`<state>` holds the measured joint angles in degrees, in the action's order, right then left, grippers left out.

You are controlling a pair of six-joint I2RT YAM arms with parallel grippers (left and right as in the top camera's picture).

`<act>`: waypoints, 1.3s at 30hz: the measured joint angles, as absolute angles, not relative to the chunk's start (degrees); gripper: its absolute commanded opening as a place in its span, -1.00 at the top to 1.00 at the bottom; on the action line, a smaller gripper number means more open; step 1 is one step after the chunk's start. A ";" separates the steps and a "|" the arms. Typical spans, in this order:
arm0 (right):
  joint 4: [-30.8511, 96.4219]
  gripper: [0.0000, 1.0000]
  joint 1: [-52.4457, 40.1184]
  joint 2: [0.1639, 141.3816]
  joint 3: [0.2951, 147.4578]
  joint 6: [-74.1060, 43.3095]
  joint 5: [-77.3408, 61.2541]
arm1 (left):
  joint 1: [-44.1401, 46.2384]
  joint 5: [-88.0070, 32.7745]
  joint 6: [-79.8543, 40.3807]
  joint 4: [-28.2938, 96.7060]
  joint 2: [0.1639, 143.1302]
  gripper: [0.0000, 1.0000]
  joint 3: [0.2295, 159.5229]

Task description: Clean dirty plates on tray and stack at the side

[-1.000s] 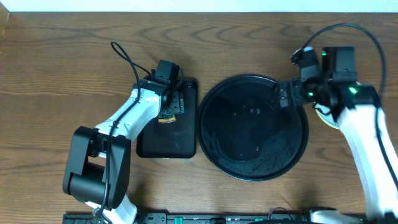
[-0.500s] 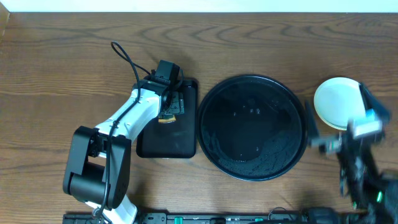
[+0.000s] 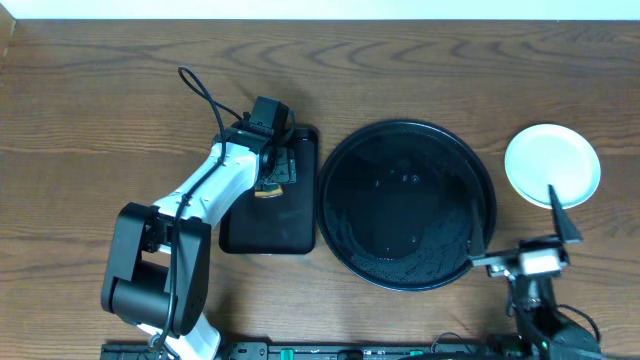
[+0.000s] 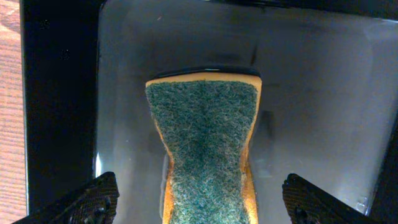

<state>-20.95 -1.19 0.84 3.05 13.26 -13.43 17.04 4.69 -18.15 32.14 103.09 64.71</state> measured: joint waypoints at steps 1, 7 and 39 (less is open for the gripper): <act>-20.53 -0.99 -1.19 0.84 1.96 13.23 -13.43 | 17.04 4.69 -18.15 32.12 103.09 -0.71 64.71; -7.46 -0.98 -1.19 0.67 0.40 13.21 -13.04 | 17.04 4.69 -18.15 32.14 103.09 -0.71 64.71; 2.96 -0.98 -1.17 0.71 0.38 12.99 -12.36 | 16.97 4.69 -18.15 32.14 103.09 -0.71 64.69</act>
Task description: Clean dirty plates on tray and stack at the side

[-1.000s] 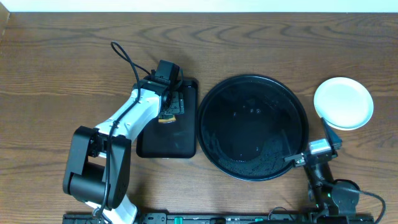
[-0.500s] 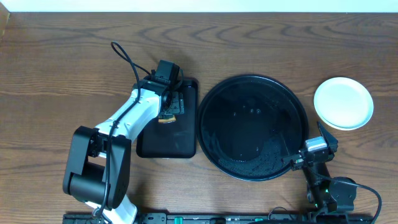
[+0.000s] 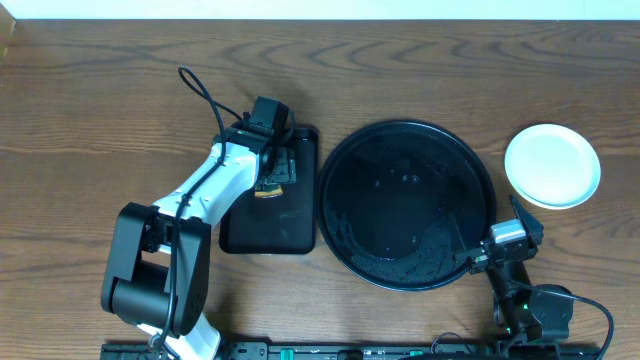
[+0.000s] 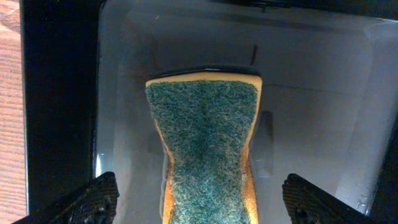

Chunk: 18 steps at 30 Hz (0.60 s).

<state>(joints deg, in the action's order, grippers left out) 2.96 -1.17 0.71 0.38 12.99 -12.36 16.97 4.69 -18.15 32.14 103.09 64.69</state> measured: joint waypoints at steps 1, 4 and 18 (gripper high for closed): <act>2.96 -0.99 -1.17 0.71 0.38 12.99 -12.36 | 16.95 4.69 -18.15 32.14 103.09 -0.71 64.69; 2.94 -0.98 -1.17 0.71 0.38 12.99 -12.36 | 16.91 4.69 -18.15 32.14 103.09 -0.71 64.69; 2.96 -0.99 -1.17 0.71 0.38 12.99 -12.34 | 16.93 5.98 -18.15 32.53 94.21 -0.71 63.61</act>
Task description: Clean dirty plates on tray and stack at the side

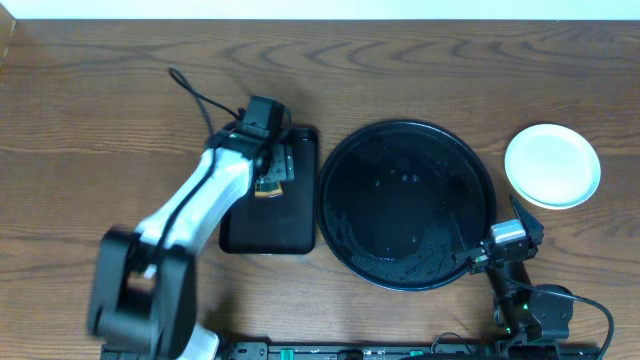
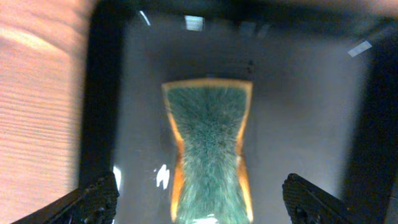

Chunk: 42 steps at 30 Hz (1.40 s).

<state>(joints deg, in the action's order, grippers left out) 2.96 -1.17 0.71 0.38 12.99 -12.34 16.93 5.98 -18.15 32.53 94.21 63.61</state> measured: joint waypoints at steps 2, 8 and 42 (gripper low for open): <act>2.96 -0.99 -1.17 0.69 0.38 12.99 -12.32 | 16.91 7.49 -18.13 32.38 87.83 -0.71 63.59; 2.96 -0.98 -1.17 0.69 0.38 12.99 -12.23 | 16.91 12.27 -18.13 32.27 65.95 -0.71 63.61; 2.98 -0.99 -1.17 0.69 0.38 12.99 -11.99 | -2.26 1.41 -19.94 -21.82 0.73 -0.72 10.22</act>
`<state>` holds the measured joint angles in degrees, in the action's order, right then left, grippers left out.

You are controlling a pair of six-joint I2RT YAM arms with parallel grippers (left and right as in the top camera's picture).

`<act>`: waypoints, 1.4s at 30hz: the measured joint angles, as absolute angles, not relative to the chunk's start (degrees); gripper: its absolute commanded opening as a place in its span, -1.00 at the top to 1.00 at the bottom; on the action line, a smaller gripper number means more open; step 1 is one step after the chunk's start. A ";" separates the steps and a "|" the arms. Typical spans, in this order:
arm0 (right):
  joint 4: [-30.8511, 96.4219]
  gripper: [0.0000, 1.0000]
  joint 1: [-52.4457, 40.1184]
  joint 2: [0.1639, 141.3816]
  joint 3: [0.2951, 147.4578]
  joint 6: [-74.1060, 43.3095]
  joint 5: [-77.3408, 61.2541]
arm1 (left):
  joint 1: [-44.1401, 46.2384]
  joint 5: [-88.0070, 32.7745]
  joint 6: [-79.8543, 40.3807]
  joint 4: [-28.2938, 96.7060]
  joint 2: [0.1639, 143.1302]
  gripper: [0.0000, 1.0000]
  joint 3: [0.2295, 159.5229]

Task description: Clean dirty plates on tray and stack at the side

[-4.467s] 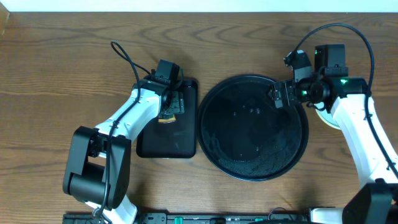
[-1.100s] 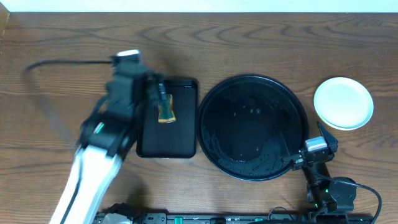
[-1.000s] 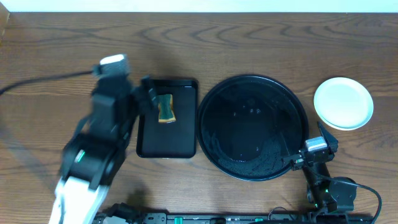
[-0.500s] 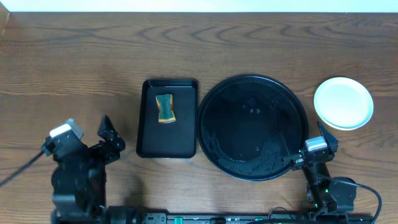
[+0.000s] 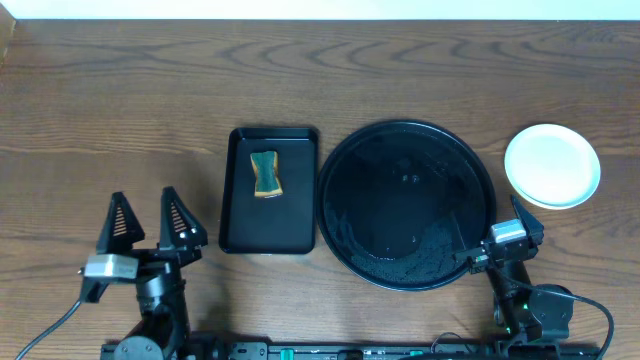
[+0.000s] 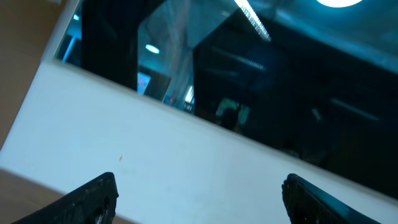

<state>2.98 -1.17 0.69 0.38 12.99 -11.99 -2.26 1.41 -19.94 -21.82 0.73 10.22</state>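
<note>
One white plate [image 5: 552, 165] lies on the table to the right of the round black tray [image 5: 345, 240], which carries wet specks and no plates. A green-and-yellow sponge [image 5: 265, 173] lies in the small black rectangular tray [image 5: 270, 225]. My left gripper [image 5: 151, 218] is open and empty at the near left of the table, well away from the sponge. In the left wrist view the left gripper [image 6: 202, 205] faces a white wall and dark glass, with only its fingertips [image 6: 99, 198] showing. My right gripper [image 5: 508, 242] is folded at the round tray's near right rim; I cannot tell how its jaws stand.
The wooden table [image 5: 120, 110] stretches bare to the left and along the back. The small tray and the round tray stand almost touching at the middle. A white wall edge [image 5: 320, 8] borders the far side.
My left gripper was open right above the sponge in the small tray. Now the arm is back at the near left edge, its camera facing the wall. The sponge stays in the tray.
At first my left gripper hovered open over the sponge and my right gripper stood spread at the round tray's near right. Then the right arm was folded low. The left gripper stood higher over the sponge, and now it is withdrawn too.
</note>
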 measured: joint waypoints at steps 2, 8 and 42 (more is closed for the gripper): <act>2.98 -0.99 -1.17 0.69 0.38 12.99 -11.99 | -2.20 1.41 -19.97 -21.89 0.73 -0.71 8.69; 2.98 -0.99 -1.17 0.69 0.38 12.99 -11.99 | -2.09 1.39 -20.34 -22.09 0.69 -0.71 3.92; 2.98 -0.98 -1.17 0.67 0.38 12.99 -11.97 | -2.04 0.08 -20.78 1.32 0.62 -0.71 0.91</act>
